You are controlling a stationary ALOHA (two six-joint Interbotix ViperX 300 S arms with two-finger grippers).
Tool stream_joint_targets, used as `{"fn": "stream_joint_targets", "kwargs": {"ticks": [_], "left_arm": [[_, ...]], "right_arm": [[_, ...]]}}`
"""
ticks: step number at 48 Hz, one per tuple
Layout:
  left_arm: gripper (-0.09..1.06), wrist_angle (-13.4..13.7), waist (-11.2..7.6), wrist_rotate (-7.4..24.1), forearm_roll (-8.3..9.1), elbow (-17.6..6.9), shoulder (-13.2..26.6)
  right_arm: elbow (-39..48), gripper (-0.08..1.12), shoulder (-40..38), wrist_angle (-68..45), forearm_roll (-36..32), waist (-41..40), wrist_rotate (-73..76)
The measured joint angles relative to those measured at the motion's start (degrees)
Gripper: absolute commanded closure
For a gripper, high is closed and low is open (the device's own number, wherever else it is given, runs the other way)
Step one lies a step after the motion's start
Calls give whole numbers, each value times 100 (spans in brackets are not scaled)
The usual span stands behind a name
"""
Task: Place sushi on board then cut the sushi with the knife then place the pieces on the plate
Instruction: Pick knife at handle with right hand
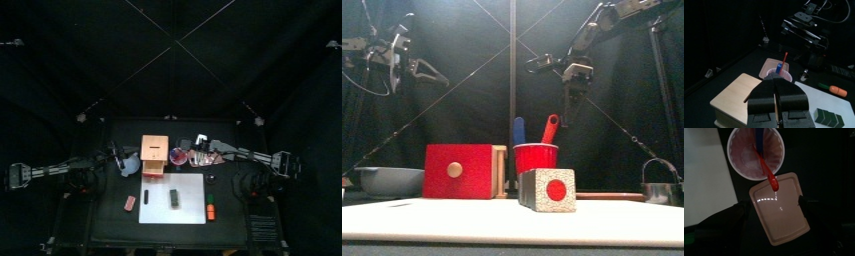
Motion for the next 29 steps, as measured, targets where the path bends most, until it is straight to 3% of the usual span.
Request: {"fn": "stream_joint_targets", "kwargs": {"ticks": [11,29], "left_arm": [[93,0,105,0,-202,167,0],[93,0,185,18,-211,237,-9]], "right_arm": [[-826,0,773,914,53,53,-44],[-1652,5,1529,1758,26,123,-35]]}}
